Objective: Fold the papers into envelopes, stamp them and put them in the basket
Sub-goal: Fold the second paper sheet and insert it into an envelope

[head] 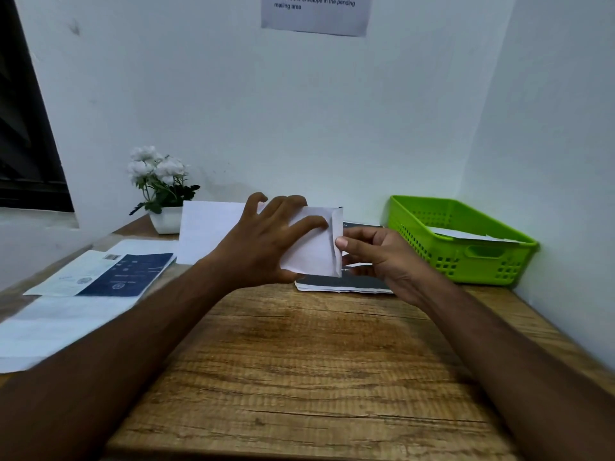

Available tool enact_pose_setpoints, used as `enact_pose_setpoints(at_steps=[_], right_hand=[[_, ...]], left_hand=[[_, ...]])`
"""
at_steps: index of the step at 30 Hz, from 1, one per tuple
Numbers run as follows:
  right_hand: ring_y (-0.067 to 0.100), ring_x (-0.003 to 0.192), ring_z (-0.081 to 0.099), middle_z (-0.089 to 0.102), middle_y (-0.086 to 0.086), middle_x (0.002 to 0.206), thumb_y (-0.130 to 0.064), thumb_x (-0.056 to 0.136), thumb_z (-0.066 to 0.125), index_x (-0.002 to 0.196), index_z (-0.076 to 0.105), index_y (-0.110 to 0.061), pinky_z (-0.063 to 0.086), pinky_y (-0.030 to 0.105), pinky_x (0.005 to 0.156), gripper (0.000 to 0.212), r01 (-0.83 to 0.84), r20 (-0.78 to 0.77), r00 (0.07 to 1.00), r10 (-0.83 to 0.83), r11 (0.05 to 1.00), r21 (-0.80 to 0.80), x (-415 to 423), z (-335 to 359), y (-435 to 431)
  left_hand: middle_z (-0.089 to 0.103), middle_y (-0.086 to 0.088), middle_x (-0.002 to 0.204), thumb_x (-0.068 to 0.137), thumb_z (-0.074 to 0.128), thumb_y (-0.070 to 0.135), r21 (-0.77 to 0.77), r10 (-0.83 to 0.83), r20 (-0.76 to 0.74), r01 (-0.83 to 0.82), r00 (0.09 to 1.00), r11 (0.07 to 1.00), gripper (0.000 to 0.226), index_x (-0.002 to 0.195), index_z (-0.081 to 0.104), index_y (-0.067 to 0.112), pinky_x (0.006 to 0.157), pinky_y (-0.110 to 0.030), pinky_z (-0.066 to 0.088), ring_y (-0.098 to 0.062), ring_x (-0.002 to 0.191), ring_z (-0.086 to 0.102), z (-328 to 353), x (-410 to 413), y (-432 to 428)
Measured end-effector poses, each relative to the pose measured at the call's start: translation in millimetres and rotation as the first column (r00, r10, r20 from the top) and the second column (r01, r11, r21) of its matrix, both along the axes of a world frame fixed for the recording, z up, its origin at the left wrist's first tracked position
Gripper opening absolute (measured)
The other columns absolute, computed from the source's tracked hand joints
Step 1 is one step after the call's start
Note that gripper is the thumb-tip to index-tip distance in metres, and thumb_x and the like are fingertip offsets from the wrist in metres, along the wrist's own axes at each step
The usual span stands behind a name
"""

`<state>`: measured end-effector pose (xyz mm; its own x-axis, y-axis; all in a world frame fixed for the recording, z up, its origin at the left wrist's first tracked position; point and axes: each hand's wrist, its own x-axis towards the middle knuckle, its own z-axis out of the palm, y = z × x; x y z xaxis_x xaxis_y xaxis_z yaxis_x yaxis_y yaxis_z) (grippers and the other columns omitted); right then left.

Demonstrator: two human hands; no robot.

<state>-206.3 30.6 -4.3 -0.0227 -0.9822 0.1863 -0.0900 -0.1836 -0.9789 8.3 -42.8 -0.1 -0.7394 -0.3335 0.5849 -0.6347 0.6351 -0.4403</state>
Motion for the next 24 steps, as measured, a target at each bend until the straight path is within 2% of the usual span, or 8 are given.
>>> enact_pose_setpoints(at_steps=[4,10,13,16,18,20,22,24], right_hand=[[0.010,0.063,0.064,0.071,-0.006,0.078,-0.016,0.086,0.070,0.093,0.071,-0.015,0.053,0.023,0.057,0.008,-0.010,0.048,0.999,0.011,1.000,-0.016,0.6,-2.0,-0.7],[0.014,0.067,0.067,0.074,0.003,0.087,-0.016,0.085,0.071,0.107,0.069,-0.006,0.053,0.025,0.056,0.024,0.027,0.096,0.995,-0.024,0.999,-0.030,5.5,-7.8,-3.2],[0.012,0.063,0.065,0.072,-0.001,0.076,-0.013,0.084,0.072,0.091,0.068,-0.012,0.051,0.024,0.051,0.008,0.121,0.121,0.987,-0.108,0.987,-0.104,11.1,-9.0,-3.5],[0.015,0.066,0.065,0.069,0.000,0.074,-0.007,0.082,0.074,0.077,0.065,-0.016,0.053,0.027,0.052,0.014,0.267,0.194,0.956,-0.219,0.924,-0.273,15.3,-5.3,-3.5],[0.016,0.066,0.066,0.067,0.005,0.074,-0.003,0.082,0.073,0.075,0.064,-0.012,0.055,0.031,0.052,0.015,0.333,0.214,0.940,-0.267,0.857,-0.394,17.2,-1.9,-1.9],[0.013,0.064,0.067,0.066,-0.001,0.070,-0.001,0.081,0.074,0.073,0.061,-0.012,0.055,0.031,0.054,0.019,0.361,0.181,0.932,-0.313,0.778,-0.514,19.5,-1.1,-0.5],[0.006,0.063,0.064,0.063,-0.012,0.068,-0.002,0.080,0.075,0.071,0.059,-0.019,0.052,0.024,0.054,0.025,0.341,0.092,0.924,-0.372,0.689,-0.640,23.0,-1.6,2.7],[0.003,0.066,0.062,0.060,-0.012,0.073,-0.008,0.079,0.075,0.072,0.059,-0.022,0.048,0.019,0.053,0.022,0.261,-0.007,0.920,-0.392,0.624,-0.737,27.8,-3.7,5.9]], left_hand=[[0.042,-0.016,0.138,0.061,0.073,0.063,-0.010,-0.015,-0.003,0.015,1.000,1.000,0.091,0.138,0.035,0.031,0.097,-0.052,0.031,-0.031,0.123,0.039,0.8,-0.6,1.9],[0.041,-0.017,0.141,0.063,0.075,0.054,-0.028,-0.052,-0.022,0.051,0.998,0.998,0.084,0.136,0.042,0.027,0.100,-0.054,0.030,-0.033,0.127,0.039,1.4,-3.6,7.1],[0.039,-0.017,0.144,0.067,0.072,0.054,-0.075,-0.074,-0.048,0.070,0.996,0.995,0.079,0.135,0.047,0.023,0.104,-0.054,0.025,-0.033,0.131,0.036,0.9,-6.2,9.2],[0.044,-0.014,0.138,0.070,0.064,0.062,-0.096,-0.095,-0.176,0.079,0.980,0.992,0.074,0.128,0.052,0.019,0.103,-0.049,0.026,-0.031,0.129,0.040,1.6,-9.4,14.6],[0.053,-0.010,0.123,0.073,0.061,0.065,-0.035,-0.157,-0.327,0.154,0.932,0.987,0.068,0.120,0.057,0.017,0.093,-0.041,0.033,-0.026,0.115,0.049,3.9,-13.3,21.2],[0.059,-0.004,0.115,0.077,0.059,0.063,0.072,-0.227,-0.469,0.293,0.853,0.953,0.062,0.117,0.059,0.015,0.086,-0.035,0.040,-0.020,0.105,0.055,6.1,-19.1,29.7],[0.063,0.000,0.115,0.079,0.061,0.058,0.191,-0.260,-0.606,0.454,0.752,0.870,0.060,0.120,0.059,0.014,0.086,-0.026,0.047,-0.012,0.104,0.058,6.3,-26.0,39.4],[0.065,0.003,0.115,0.079,0.066,0.050,0.279,-0.217,-0.755,0.602,0.619,0.748,0.054,0.120,0.059,0.015,0.086,-0.022,0.051,-0.006,0.104,0.061,4.7,-32.4,49.3]])
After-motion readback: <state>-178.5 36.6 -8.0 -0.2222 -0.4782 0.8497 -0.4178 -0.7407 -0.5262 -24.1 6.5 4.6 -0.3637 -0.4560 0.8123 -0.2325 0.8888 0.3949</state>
